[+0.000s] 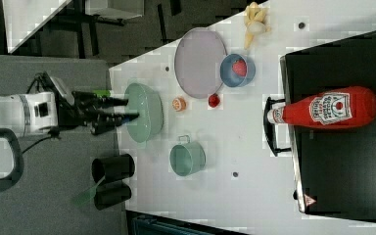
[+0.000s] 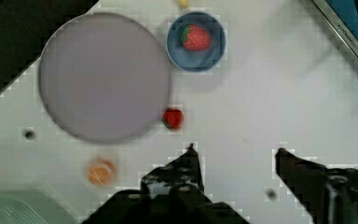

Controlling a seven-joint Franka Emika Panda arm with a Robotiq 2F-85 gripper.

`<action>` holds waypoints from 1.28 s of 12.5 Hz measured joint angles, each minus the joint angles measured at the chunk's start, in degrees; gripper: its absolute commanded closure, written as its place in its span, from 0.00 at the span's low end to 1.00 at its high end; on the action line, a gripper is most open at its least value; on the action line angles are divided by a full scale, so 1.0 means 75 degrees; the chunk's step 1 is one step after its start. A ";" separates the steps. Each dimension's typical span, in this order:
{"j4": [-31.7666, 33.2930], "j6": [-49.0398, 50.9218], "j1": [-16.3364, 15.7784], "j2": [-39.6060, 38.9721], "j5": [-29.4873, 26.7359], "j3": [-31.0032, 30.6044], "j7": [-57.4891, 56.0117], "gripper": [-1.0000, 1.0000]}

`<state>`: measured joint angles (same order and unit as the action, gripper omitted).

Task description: Pick Ketchup from oven and place it on table.

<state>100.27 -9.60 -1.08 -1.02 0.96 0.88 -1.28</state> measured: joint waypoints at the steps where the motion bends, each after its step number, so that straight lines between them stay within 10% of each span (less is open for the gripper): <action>1: 0.0582 0.0901 -0.0065 0.0577 -0.0163 0.0145 0.0000 0.21; 3: 0.1500 0.1761 0.0029 0.2038 -0.0103 0.0319 0.0000 0.00; 7: 0.1082 0.1506 0.0315 0.3420 0.0077 0.0706 0.0000 0.00; 16: 0.1052 -0.0739 0.0438 0.0709 -0.0155 0.2977 0.0000 0.00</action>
<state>108.16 -15.14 2.20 4.30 -0.21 23.21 -1.28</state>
